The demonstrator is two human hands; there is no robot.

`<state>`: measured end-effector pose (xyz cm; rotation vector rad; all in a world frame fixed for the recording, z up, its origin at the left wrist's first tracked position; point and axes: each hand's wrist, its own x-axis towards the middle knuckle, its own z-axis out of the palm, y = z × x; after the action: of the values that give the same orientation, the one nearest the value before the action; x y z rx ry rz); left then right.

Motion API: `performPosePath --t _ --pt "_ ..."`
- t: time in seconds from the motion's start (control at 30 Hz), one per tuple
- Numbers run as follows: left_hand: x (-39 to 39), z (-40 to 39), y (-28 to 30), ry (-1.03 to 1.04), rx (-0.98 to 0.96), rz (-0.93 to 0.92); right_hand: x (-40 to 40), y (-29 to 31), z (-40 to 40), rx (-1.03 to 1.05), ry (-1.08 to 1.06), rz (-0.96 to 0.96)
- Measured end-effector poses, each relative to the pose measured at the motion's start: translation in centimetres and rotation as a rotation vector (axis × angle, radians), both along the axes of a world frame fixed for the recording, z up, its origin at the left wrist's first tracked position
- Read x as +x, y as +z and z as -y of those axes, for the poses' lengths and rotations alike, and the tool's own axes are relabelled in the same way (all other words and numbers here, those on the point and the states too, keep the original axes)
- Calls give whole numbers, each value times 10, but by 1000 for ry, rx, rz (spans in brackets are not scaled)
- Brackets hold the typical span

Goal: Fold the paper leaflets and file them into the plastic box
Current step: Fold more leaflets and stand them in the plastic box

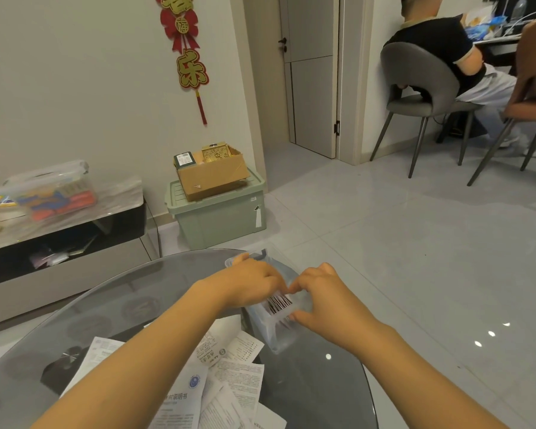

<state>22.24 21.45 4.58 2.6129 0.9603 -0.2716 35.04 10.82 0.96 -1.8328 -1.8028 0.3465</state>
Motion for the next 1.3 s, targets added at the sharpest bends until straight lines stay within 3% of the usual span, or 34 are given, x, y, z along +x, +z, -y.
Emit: performPosePath --t 0.3,0.53,0.7,0.9,1.07,1.3 --pt "-39 39 25 93 136 112 -5 16 21 -11 62 35" --pt "-83 111 28 226 266 204 -32 22 45 23 124 -80" --pt "-118 163 9 445 262 261 -67 21 59 24 245 47" --pt "-149 199 -41 582 278 218 -94 8 71 -19 321 122" --pt "-162 196 -67 721 286 67 -110 0 68 -67 361 179" --pt "-169 193 -78 696 376 98 -127 -12 58 -171 401 235"
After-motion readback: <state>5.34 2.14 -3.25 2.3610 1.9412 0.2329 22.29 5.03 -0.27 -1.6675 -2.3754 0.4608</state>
